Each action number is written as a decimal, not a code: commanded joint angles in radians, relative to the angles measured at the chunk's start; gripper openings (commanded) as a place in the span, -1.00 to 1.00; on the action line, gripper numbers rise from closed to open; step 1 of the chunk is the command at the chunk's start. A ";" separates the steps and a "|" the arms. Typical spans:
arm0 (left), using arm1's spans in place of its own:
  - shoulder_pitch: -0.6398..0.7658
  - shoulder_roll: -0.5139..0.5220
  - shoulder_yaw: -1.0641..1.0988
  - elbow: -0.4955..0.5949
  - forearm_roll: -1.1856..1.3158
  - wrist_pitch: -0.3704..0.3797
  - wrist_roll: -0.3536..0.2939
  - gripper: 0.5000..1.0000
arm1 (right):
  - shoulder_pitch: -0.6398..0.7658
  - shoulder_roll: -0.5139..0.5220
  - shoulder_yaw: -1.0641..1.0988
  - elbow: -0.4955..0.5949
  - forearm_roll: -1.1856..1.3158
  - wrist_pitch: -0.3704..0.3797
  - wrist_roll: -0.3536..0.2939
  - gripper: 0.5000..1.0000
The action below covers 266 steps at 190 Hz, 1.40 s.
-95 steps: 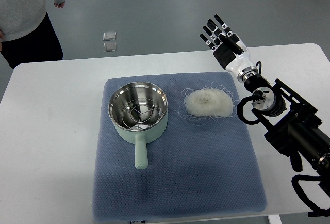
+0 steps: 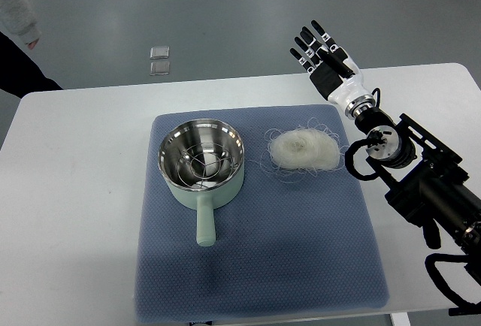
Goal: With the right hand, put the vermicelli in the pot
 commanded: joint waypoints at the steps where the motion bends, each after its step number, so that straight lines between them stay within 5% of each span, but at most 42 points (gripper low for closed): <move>1: 0.000 0.000 0.000 0.000 0.001 -0.001 0.000 1.00 | 0.008 -0.004 -0.025 0.000 -0.005 0.000 -0.002 0.72; 56: 0.000 0.000 0.003 -0.002 0.003 -0.001 0.000 1.00 | 0.152 -0.153 -0.344 0.008 -0.232 0.023 -0.009 0.72; 119: 0.000 0.000 0.003 -0.002 0.003 -0.001 0.000 1.00 | 0.510 -0.314 -0.918 0.077 -0.764 0.170 -0.049 0.72; 176: 0.000 0.000 0.000 -0.017 0.003 -0.002 0.000 1.00 | 0.832 -0.315 -1.352 0.147 -0.807 0.373 -0.245 0.72; 226: -0.002 0.000 0.000 -0.023 0.001 -0.002 0.000 1.00 | 0.793 -0.311 -1.347 0.195 -0.747 0.357 -0.253 0.72; 266: -0.002 0.000 0.000 -0.023 0.001 -0.002 0.000 1.00 | 0.741 -0.281 -1.347 0.187 -0.765 0.276 -0.250 0.71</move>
